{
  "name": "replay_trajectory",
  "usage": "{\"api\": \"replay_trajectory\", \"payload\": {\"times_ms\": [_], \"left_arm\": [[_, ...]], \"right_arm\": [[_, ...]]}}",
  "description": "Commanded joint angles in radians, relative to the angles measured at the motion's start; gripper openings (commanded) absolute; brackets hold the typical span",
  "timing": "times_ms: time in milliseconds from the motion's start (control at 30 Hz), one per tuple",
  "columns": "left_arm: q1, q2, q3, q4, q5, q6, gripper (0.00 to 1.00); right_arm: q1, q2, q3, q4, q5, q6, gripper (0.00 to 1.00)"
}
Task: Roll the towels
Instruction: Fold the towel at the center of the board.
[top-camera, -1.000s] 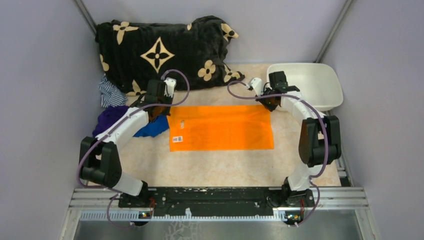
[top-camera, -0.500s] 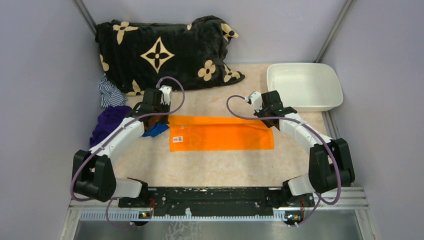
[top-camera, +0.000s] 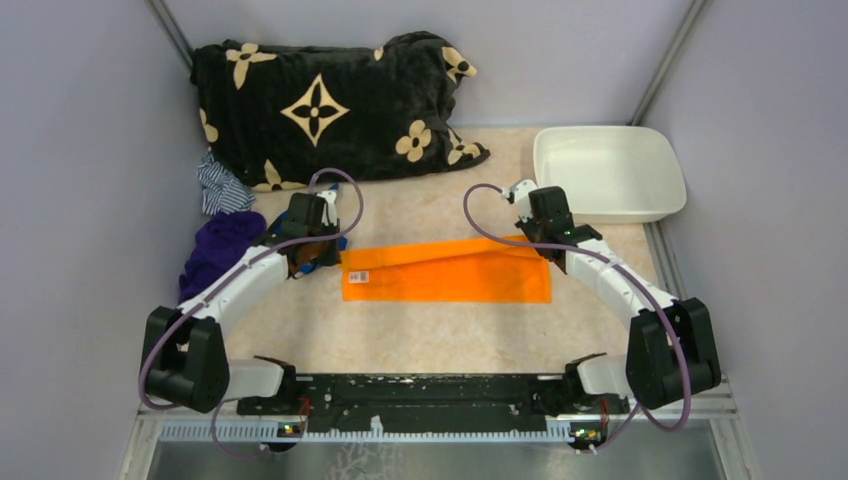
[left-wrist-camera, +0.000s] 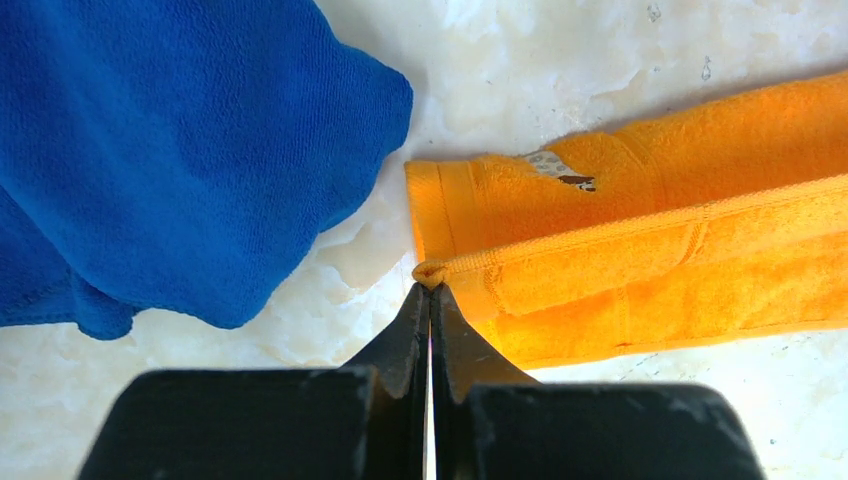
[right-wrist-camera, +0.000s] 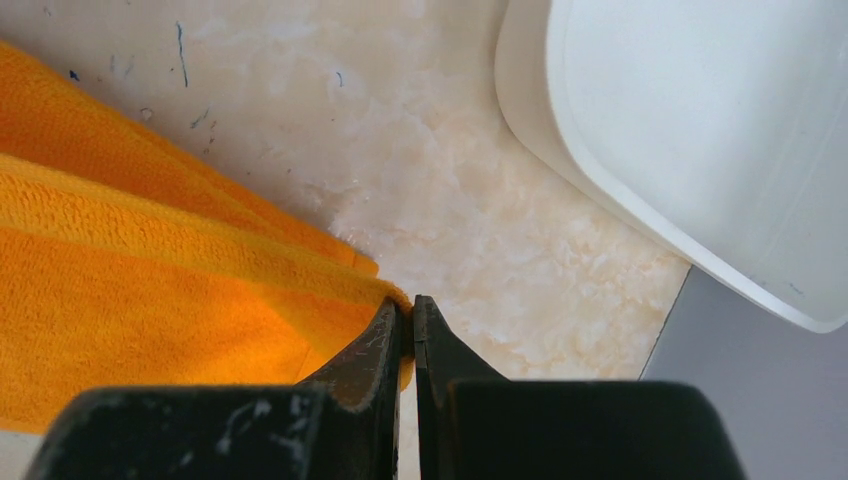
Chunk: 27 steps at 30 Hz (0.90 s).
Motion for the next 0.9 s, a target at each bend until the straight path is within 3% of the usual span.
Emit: {"api": "replay_trajectory", "payload": {"times_ms": [0,400,533,633,867], "left_arm": [[0.01,-0.013,-0.021,-0.025,-0.015,-0.029,0.0],[0.01,0.021,-0.03,-0.042,0.027,-0.099,0.01],[0.01,0.032,-0.051,-0.023,0.073,-0.141,0.04],[0.01,0.034,-0.054,-0.029,0.077,-0.161,0.11],[0.011,-0.097,-0.097,-0.062,0.095,-0.21,0.43]], "right_arm": [[-0.001,-0.034,0.024,0.025,0.039,-0.003,0.0],[0.015,-0.042,-0.021,-0.038,-0.008,0.035,0.0],[0.02,-0.034,-0.023,-0.05,-0.011,0.042,0.07],[0.028,-0.047,-0.026,-0.059,-0.027,0.047,0.14],[0.033,-0.155,-0.022,-0.123,-0.16,0.079,0.39]]}}
